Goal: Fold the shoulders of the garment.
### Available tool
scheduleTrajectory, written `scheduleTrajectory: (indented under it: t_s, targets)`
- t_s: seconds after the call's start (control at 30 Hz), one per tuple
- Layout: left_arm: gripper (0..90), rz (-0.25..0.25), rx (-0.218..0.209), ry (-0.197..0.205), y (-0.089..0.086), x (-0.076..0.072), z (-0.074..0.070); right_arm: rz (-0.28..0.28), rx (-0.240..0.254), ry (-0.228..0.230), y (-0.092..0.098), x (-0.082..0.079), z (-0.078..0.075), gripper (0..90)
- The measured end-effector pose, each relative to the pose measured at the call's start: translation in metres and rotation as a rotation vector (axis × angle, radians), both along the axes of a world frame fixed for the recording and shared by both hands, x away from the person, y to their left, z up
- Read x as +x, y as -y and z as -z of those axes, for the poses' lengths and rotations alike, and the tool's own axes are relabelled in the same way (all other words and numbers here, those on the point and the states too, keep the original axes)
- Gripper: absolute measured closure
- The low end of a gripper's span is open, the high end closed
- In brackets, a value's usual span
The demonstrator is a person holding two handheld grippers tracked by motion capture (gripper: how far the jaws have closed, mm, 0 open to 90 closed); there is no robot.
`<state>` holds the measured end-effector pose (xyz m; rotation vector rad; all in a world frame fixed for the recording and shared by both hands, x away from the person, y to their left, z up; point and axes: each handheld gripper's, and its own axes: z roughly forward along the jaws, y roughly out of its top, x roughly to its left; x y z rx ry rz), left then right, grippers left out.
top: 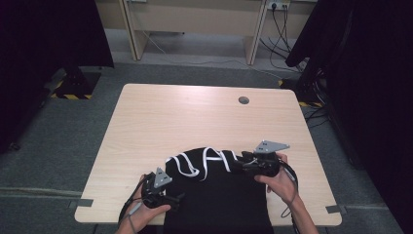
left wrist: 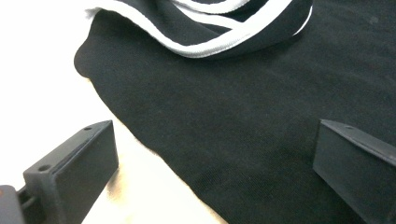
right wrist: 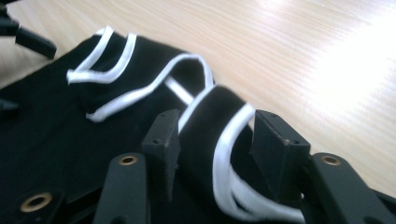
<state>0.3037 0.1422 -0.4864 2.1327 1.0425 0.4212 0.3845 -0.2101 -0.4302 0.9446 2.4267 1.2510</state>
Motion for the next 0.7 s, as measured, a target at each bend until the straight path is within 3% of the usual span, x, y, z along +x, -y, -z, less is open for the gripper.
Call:
scheduleTrajectory:
  t_s: [0.1, 0.3, 0.47, 0.6, 0.7]
  targets:
    - [0.0, 0.000, 0.000, 0.000, 0.000, 0.000, 0.000, 0.011, 0.001, -0.038, -0.008, 0.014, -0.002, 49.1]
    - [0.0, 0.000, -0.001, -0.001, 0.000, 0.000, 0.000, 0.020, -0.053, -0.086, -0.025, 0.037, 0.003, 47.7]
    - [0.0, 0.000, -0.001, -0.001, 0.000, 0.000, 0.000, 0.018, -0.075, -0.180, -0.036, 0.060, 0.018, 46.7]
    - [0.0, -0.001, -0.001, -0.001, 0.000, 0.000, 0.000, -0.026, -0.076, -0.215, -0.035, 0.066, 0.027, 71.3]
    - [0.0, 0.000, -0.001, -0.001, 0.000, 0.000, 0.000, -0.047, -0.042, -0.193, -0.030, 0.062, 0.020, 81.2]
